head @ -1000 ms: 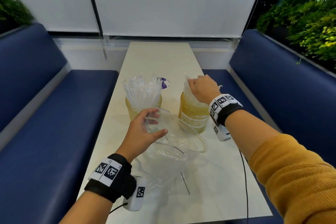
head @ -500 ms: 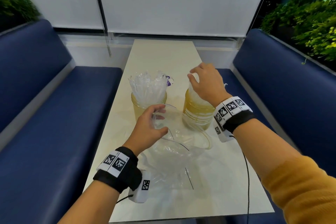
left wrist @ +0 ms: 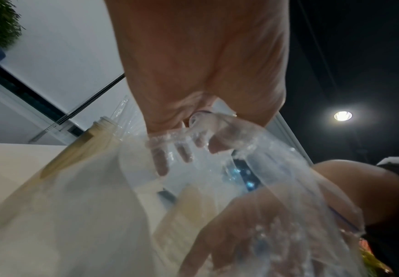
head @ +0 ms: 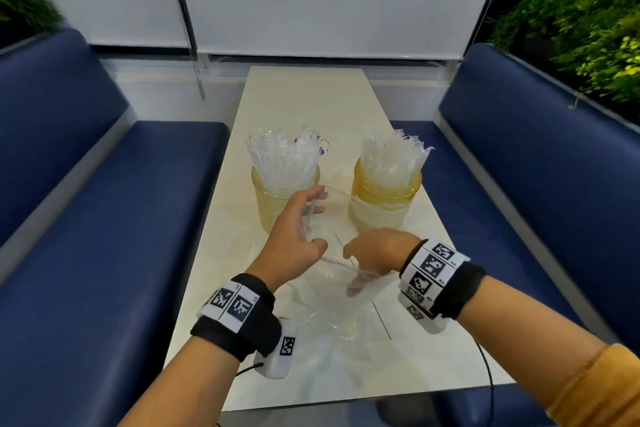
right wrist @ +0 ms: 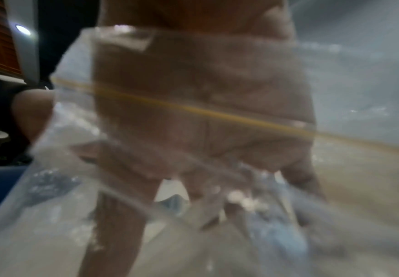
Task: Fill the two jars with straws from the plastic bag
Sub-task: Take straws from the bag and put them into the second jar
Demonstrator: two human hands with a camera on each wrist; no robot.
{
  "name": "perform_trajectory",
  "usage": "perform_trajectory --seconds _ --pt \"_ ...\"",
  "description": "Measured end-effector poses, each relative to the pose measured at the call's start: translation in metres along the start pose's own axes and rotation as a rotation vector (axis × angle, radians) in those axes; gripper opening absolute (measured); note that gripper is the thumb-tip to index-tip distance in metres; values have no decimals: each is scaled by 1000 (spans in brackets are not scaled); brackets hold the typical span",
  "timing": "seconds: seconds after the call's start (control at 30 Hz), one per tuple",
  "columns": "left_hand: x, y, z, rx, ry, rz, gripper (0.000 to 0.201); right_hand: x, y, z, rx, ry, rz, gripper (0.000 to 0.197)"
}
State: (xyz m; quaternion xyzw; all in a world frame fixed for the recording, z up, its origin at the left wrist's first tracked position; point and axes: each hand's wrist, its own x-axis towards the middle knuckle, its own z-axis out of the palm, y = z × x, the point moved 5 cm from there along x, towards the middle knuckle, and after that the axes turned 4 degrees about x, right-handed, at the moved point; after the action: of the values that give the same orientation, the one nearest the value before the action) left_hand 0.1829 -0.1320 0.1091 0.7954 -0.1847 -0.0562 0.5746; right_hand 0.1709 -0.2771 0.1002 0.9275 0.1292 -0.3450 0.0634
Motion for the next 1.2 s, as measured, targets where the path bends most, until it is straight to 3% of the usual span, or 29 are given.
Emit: perform_trajectory --seconds 0.3,0.53,0.63,0.7,0.8,0.9,1.07,1.2 --pt "0 -3 -4 7 -22 0 79 -10 -2 -14 -5 -31 -40 42" --pt "-3 -7 9 136 -105 -8 90 -51 -7 -89 160 219 -79 47" --pt "1 -6 14 151 -15 5 79 -61 -12 -113 252 405 -132 49" --pt "5 -6 10 82 137 1 52 -64 -17 -122 357 574 -202 36" --pt "9 -4 1 -6 270 31 33 -57 -16 -117 638 773 -270 49" --pt "12 2 -2 -21 283 89 34 -39 -21 -92 871 855 -288 61" --pt "13 1 4 -48 275 74 24 -15 -41 -64 1253 897 -402 19" --pt "8 -8 7 -134 194 -14 42 -32 -36 -89 1383 908 -506 16"
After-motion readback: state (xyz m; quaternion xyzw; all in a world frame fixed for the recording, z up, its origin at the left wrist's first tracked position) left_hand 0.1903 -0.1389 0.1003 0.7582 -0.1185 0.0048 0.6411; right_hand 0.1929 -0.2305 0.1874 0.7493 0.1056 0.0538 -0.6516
